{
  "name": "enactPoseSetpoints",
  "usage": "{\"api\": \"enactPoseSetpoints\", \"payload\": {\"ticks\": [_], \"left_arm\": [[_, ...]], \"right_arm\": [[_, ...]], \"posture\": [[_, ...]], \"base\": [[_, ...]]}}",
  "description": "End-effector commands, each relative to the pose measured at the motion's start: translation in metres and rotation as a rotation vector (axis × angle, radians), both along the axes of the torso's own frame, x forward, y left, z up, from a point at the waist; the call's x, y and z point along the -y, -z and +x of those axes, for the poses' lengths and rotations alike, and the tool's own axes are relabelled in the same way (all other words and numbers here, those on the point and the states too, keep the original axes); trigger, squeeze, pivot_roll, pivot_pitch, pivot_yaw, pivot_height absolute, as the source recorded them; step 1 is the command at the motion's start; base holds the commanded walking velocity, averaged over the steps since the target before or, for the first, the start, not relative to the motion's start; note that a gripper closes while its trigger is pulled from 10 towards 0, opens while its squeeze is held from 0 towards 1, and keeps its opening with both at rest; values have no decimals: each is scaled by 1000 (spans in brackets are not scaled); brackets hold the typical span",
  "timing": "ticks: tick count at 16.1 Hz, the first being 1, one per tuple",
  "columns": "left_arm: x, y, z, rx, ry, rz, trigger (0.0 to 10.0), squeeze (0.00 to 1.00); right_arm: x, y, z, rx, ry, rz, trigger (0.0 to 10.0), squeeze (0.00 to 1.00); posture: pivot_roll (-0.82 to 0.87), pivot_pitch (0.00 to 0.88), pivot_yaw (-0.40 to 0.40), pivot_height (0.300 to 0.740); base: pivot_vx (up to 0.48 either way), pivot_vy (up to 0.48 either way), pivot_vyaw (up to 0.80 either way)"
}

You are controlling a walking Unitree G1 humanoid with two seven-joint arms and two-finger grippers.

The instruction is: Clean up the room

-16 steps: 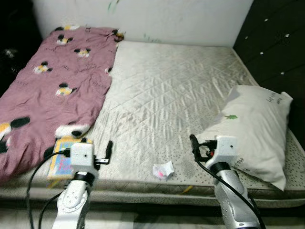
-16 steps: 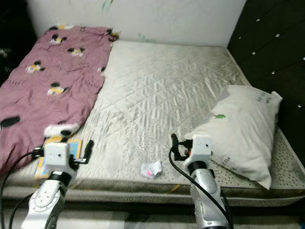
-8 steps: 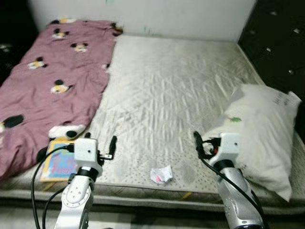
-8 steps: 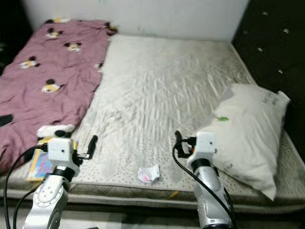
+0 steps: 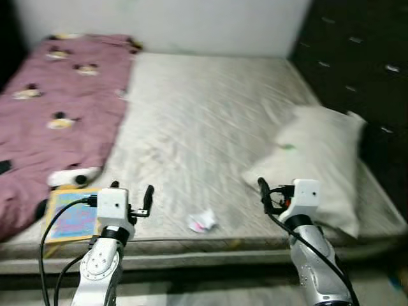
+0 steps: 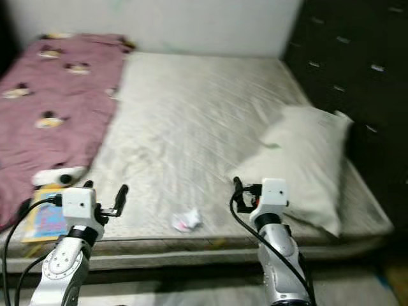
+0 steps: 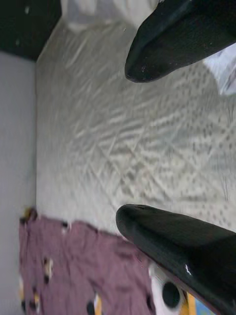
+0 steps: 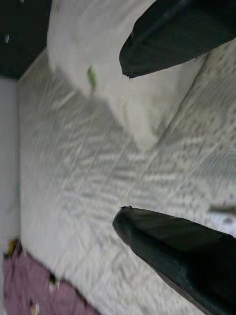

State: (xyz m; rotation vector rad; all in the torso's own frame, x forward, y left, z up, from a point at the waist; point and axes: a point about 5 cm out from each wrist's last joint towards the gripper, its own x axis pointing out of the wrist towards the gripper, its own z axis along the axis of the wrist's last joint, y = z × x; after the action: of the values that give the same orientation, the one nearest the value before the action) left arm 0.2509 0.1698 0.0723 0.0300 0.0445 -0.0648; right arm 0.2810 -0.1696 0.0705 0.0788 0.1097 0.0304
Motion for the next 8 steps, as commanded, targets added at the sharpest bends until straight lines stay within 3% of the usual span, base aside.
{"api": "enactPoseSetpoints", "payload": {"ticks": [1,8], "left_arm": [[-2,0,0,-8,-8,1,10000,0],[-15,-8,-5,14,-119,2,10000,0]], "right_arm": [[0,-2,1,3,-7,-1,10000,0],[-2,-3,0,-30,-27,-7,10000,0]], "posture": [[-3,111,-56,740],[2,188,-63,740]], "base": [[0,0,0],[0,0,0]]}}
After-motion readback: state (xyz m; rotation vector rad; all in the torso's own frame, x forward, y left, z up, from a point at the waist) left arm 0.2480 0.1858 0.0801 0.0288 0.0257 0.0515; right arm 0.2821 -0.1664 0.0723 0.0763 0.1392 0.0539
